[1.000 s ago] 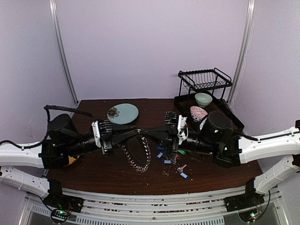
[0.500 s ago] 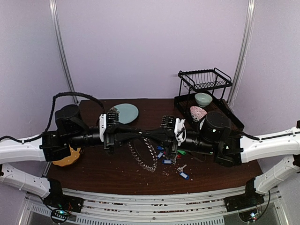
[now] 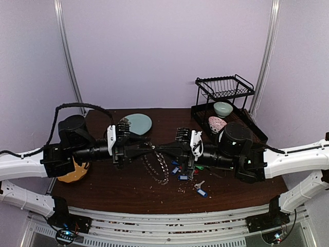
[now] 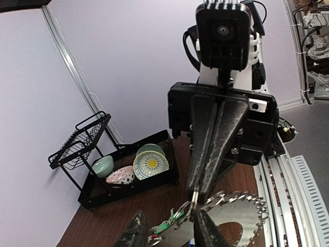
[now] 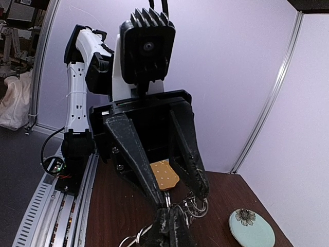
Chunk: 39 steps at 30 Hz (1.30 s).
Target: Put the keys on the keyring
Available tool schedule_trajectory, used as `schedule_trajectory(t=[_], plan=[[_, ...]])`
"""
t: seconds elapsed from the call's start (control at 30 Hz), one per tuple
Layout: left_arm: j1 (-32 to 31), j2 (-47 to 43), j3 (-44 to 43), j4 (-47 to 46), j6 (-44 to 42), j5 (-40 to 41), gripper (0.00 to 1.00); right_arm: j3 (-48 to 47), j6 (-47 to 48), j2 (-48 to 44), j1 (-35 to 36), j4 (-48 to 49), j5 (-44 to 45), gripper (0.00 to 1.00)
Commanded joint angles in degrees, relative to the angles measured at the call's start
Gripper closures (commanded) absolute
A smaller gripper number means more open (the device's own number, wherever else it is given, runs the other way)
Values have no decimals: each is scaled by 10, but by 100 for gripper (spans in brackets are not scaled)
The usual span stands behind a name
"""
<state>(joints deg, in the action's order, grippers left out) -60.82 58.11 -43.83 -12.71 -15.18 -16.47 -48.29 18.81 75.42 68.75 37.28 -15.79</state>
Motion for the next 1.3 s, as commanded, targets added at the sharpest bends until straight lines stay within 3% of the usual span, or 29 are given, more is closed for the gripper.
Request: schedule_trajectory(t=[0.0,0.1,0.17,0.27,0.4,0.67,0.87,1.0,1.17,1.27], plan=[[16,-32,-9,31,-26,40,67,-32,-16,-13,6,21,-13,100],[26,-37,-17,58,-17,-2,68,-40,-61,-7,-5,29,-11,100],[26,-35,-17,52,1,-21,68,-35,-142,0,-18,70,-15,100],[26,-33,-10,6,40,-41,71,-31,-244,22,-26,145,-43,100],[26,-29,-2,-59,82,-64,79,-38,-298,43,-27,180,-49,100],[26,11,-9,-70,99,-95,88,-27,-309,55,-25,197,-35,100],[26,23,-10,-79,101,-95,90,-17,-301,53,-24,214,-40,100],[26,19,-6,-81,105,-99,81,-10,-279,47,-24,214,-61,100],[26,-7,8,-79,97,-81,80,-5,-253,36,-25,203,-74,100],[26,4,-3,-67,92,-107,89,-11,-240,38,-26,190,-76,100]])
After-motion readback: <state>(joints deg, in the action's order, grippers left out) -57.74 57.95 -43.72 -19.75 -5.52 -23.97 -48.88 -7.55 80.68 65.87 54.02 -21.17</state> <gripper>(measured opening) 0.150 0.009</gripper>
